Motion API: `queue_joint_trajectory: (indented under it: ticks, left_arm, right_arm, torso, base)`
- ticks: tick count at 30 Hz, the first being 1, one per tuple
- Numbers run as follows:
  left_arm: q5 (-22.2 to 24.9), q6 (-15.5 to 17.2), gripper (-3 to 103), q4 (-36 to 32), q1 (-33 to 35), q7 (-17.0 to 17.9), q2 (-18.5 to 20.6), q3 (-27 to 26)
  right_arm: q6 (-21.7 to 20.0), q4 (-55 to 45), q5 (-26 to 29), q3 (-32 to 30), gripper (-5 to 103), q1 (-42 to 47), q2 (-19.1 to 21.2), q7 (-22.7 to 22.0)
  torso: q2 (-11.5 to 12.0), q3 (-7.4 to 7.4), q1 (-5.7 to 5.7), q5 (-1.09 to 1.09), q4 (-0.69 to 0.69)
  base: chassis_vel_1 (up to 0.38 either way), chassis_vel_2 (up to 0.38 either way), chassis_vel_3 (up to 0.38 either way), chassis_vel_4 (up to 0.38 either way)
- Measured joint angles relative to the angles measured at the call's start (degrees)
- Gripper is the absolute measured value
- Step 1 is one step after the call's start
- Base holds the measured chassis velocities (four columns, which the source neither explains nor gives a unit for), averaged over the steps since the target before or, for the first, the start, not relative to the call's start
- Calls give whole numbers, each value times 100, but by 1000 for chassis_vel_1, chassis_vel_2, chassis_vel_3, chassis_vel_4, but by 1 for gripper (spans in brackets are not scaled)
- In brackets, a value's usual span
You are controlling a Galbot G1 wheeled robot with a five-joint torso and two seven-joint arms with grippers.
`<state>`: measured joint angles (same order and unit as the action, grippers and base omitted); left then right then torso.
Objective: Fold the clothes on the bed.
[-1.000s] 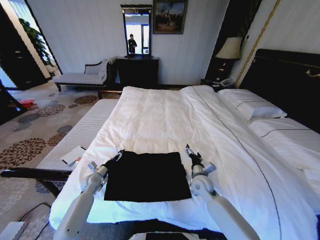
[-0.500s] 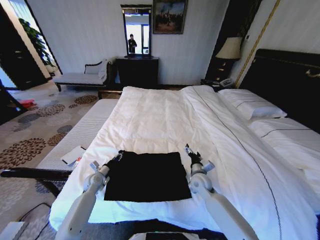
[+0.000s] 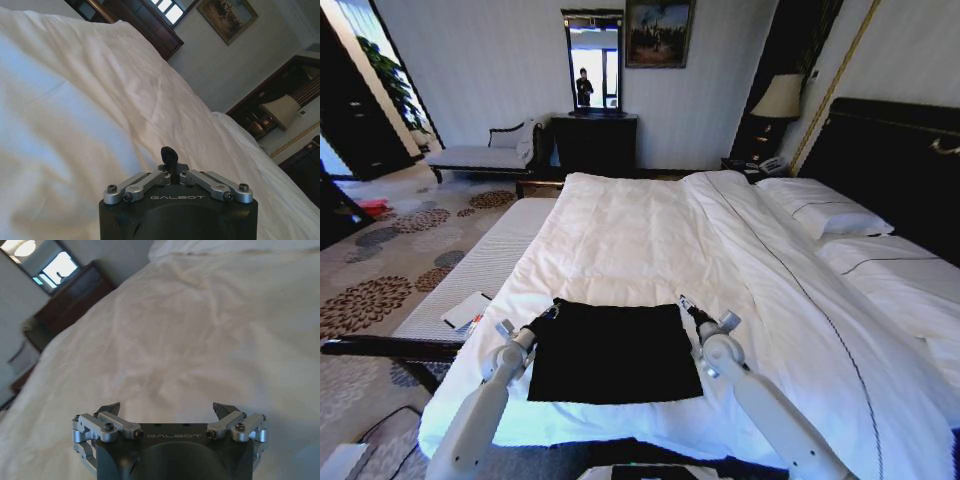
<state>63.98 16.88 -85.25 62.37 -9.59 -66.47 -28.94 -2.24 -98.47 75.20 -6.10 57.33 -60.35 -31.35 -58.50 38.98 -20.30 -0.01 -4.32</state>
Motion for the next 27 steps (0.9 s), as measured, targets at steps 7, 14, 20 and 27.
queue_joint_trajectory:
  ticks: [7, 14, 20, 27]
  left_arm:
    - [-6, -14, 2, -4, -7, 16, -1, -27]
    - [-5, -22, 2, -19, -9, 31, 27, -46]
    - [-38, -34, 2, -21, 2, 31, 48, -65]
    - [-84, -63, 2, -12, 4, 23, 56, -72]
  right_arm:
    - [23, 162, -80, 99, 100, 153, -14, 674]
    - [-3, 320, -272, 227, 100, 268, -64, 1198]
    - [166, 397, -222, 283, 93, 232, -114, 1489]
    - [202, 419, -227, 334, 66, 288, -140, 1697]
  torso:
    - [0, -1, 0, 0, 0]
    - [0, -1, 0, 0, -1]
    - [0, -1, 0, 0, 0]
    - [0, -1, 0, 0, 0]
  base:
    - [0, 0, 0, 0]
    - [0, 0, 0, 0]
    - [0, 0, 0, 0]
    - [0, 0, 0, 0]
